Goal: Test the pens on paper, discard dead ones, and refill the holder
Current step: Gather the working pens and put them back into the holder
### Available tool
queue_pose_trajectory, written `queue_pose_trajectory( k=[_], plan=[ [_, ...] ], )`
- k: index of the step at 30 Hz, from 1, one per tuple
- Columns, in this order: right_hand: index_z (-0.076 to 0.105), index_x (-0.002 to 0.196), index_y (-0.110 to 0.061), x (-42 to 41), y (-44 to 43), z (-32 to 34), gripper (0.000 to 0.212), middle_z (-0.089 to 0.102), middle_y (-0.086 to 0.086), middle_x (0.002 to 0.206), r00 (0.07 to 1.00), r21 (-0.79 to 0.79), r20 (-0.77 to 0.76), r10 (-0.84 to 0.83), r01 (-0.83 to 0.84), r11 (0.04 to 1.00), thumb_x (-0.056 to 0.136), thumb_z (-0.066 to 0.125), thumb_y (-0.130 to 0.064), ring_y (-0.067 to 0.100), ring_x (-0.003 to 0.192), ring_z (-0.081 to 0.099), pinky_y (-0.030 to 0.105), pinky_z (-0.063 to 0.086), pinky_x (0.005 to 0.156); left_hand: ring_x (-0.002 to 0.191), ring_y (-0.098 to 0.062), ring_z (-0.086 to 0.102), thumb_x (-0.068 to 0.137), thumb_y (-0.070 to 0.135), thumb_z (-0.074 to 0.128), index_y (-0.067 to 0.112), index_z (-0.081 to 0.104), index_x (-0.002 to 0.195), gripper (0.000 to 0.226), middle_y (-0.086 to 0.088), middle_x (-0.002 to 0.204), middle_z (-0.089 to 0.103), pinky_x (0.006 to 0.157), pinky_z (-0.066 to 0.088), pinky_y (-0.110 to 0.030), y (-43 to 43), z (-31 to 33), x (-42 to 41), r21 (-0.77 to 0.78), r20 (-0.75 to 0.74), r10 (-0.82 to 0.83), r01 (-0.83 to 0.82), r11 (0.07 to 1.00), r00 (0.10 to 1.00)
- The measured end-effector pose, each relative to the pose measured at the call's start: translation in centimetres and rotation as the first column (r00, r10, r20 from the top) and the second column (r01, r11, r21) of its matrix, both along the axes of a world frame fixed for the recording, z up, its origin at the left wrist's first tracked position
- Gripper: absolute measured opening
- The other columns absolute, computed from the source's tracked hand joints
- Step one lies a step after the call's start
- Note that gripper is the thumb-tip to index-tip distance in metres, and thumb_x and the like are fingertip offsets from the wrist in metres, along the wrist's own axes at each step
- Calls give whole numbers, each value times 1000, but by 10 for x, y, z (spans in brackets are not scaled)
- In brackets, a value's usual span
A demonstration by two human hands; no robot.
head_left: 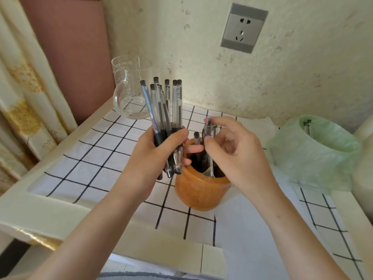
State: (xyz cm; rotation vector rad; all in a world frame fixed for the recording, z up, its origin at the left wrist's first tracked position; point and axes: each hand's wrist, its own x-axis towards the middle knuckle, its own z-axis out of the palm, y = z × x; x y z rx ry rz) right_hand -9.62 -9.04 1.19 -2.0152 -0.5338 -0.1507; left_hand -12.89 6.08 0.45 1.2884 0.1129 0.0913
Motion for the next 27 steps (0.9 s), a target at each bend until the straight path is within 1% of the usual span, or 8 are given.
queue_pose_trajectory(
  k=[4, 7, 10, 12, 15, 19, 23, 27],
  plan=[
    [67, 84, -26, 2, 3, -4, 16, 54, -24, 53, 998, -154, 33, 47, -41, 987, 91, 55, -34, 1, 49, 47, 10, 35, 49, 53, -11, 65, 85, 19, 60, 13, 60, 99, 15, 3, 67, 69, 48, 51, -20, 1, 0, 0, 60, -2, 20, -20, 998, 1000],
    [58, 75, -29, 0, 0, 1, 16, 50, -14, 55, 987, -195, -20, 158, -159, 968, 85, 52, -41, 3, 52, 45, 14, 34, 52, 57, -17, 64, 83, 23, 63, 16, 62, 99, 18, -4, 71, 70, 57, 54, -27, 2, -3, 0, 171, 7, 51, -52, 984, 999],
    [54, 71, -28, 0, -3, 3, 15, 49, -1, 58, 975, -227, -55, 214, -220, 949, 80, 56, -39, 13, 55, 46, 27, 38, 55, 55, -13, 61, 82, 19, 65, 14, 63, 96, 15, -2, 63, 68, 53, 51, -18, -1, -4, -1, 236, 65, 83, -96, 967, 994],
    [48, 67, -30, 1, -4, 0, 22, 44, -2, 55, 978, -304, 16, 209, -194, 933, 84, 61, -32, 11, 52, 43, 24, 35, 53, 56, -10, 62, 81, 19, 66, 13, 62, 97, 18, 0, 62, 66, 53, 51, -16, -1, -4, -1, 212, 70, 104, -117, 970, 992],
    [54, 75, -27, 1, -2, -2, 15, 44, -8, 53, 979, -328, 124, 163, -115, 938, 88, 60, -34, 8, 50, 42, 23, 35, 50, 56, -12, 61, 80, 24, 66, 14, 61, 100, 23, -1, 68, 68, 57, 52, -24, 4, -3, 0, 161, 36, 102, -106, 981, 994],
    [63, 83, -13, 3, 0, 4, 23, 64, 9, 68, 997, -73, 64, 39, -34, 997, 90, 58, -34, 24, 61, 57, 38, 46, 57, 51, -11, 56, 83, 24, 62, 14, 61, 96, 17, -3, 66, 68, 49, 48, -20, 6, 2, -1, 20, -3, 32, -32, 999, 999],
    [56, 78, -18, 8, 3, -4, 18, 52, -2, 54, 997, -226, 76, -15, 32, 974, 88, 63, -31, 7, 49, 47, 19, 37, 49, 52, -15, 54, 83, 27, 60, 8, 62, 97, 23, -5, 65, 63, 48, 47, -19, 3, -1, -2, -3, -8, -32, 32, 999, 999],
    [41, 121, -23, 5, 5, -8, 50, 44, -8, 50, 985, -159, 154, -83, 107, 981, 82, 72, -25, 6, 48, 47, 19, 42, 53, 53, -17, 54, 84, 27, 59, 4, 60, 102, 30, -5, 64, 63, 48, 47, -19, 2, -3, -1, 17, 9, -53, 53, 998, 999]
  ],
)
